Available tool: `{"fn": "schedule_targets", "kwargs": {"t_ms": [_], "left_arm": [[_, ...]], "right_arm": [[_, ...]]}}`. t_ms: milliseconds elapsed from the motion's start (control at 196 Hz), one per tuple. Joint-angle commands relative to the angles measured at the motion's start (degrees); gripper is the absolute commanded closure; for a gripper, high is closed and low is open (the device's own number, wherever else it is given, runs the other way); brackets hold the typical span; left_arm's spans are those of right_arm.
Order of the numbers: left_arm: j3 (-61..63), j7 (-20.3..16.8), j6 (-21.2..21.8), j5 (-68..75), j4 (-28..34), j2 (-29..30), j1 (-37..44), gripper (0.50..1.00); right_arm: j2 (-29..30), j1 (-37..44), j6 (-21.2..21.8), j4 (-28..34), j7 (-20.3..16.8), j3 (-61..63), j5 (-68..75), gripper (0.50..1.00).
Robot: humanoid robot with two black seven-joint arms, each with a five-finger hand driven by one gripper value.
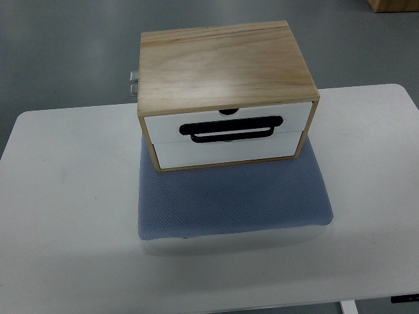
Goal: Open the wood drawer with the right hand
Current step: 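Move the right hand over the box toward the upper drawer handle, then lower the right hand and hook fingers around the upper black handle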
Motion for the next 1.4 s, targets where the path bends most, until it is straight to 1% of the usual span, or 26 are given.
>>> {"fn": "schedule_targets", "kwargs": {"t_ms": [0,280,413,484,581,688,831,943,1024,1142,1264,1396], "left_arm": [[0.0,0.0,0.0,0.0,0.0,0.0,0.0,0.500],[0.0,0.0,0.0,0.0,0.0,0.0,-0.1,0.500],[0.0,0.0,0.0,0.0,0.0,0.0,0.0,0.500],[0.1,0.0,0.0,0.0,0.0,0.0,-0.1,0.500],[0.0,0.0,0.0,0.0,0.0,0.0,0.0,0.500],[0.0,0.0,0.0,0.0,0.0,0.0,0.0,0.500],[0.1,0.0,0.0,0.0,0.0,0.0,-0.1,0.500],[0.0,0.0,0.0,0.0,0.0,0.0,0.0,0.500],[0.0,0.0,0.0,0.0,0.0,0.0,0.0,0.500],[0.0,0.0,0.0,0.0,0.0,0.0,0.0,0.500],[0.1,0.0,0.0,0.0,0.0,0.0,-0.1,0.500],[0.0,0.0,0.0,0.0,0.0,0.0,-0.1,0.500]], "right_arm": [[0.5,6.2,1.8,3.6,-0.8,-4.9,-1.5,0.558],[5.1,18.1,2.2,13.2,-1.2,-15.0,-2.3,0.558],[8.0,21.8,2.2,16.3,-1.2,-18.8,-2.5,0.558],[10.6,23.0,2.0,17.5,-1.1,-20.3,-2.5,0.560],[13.9,23.2,1.7,17.6,-1.2,-20.7,-2.7,0.560],[16.2,23.1,1.7,18.0,-1.3,-20.8,-2.9,0.560],[18.1,22.7,1.0,19.3,-4.9,-20.8,-2.9,0.560],[19.6,21.8,-0.5,19.7,-8.0,-21.1,-2.9,0.560],[20.6,21.2,-1.3,19.7,-9.6,-21.2,-2.9,0.560],[21.8,20.7,-1.9,19.7,-10.1,-21.3,-2.9,0.560],[23.0,20.4,-3.4,19.7,-12.0,-21.3,-2.9,0.560],[23.4,19.7,-3.5,20.0,-12.9,-21.3,-2.8,0.560]]}}
